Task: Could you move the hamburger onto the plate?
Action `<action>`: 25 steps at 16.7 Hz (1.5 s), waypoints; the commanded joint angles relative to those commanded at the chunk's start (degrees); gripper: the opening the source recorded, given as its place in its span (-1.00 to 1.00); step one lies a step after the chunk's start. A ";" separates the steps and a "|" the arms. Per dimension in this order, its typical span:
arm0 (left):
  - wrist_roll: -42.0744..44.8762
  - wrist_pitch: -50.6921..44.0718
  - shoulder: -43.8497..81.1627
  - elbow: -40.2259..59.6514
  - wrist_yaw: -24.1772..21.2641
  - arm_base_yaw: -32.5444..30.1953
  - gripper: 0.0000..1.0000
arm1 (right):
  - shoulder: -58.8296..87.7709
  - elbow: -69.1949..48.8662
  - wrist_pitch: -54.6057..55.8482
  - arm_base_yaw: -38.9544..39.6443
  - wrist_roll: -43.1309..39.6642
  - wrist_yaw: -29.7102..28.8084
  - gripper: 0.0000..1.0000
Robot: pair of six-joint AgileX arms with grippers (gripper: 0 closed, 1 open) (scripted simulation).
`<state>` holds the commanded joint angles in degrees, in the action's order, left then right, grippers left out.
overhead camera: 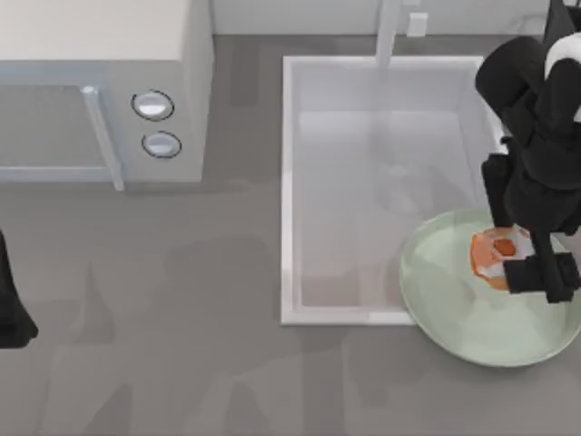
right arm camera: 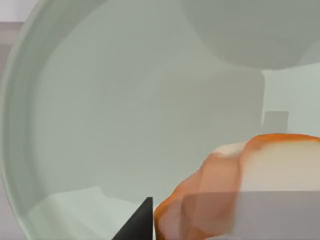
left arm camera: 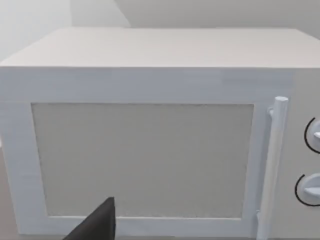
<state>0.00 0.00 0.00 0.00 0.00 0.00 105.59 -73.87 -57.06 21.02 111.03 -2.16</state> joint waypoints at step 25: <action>0.00 0.00 0.00 0.00 0.00 0.00 1.00 | 2.08 3.68 6.21 0.25 0.03 -0.07 1.00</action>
<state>0.00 0.00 0.00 0.00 0.00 0.00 107.66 -70.19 -50.85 21.27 111.06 -2.23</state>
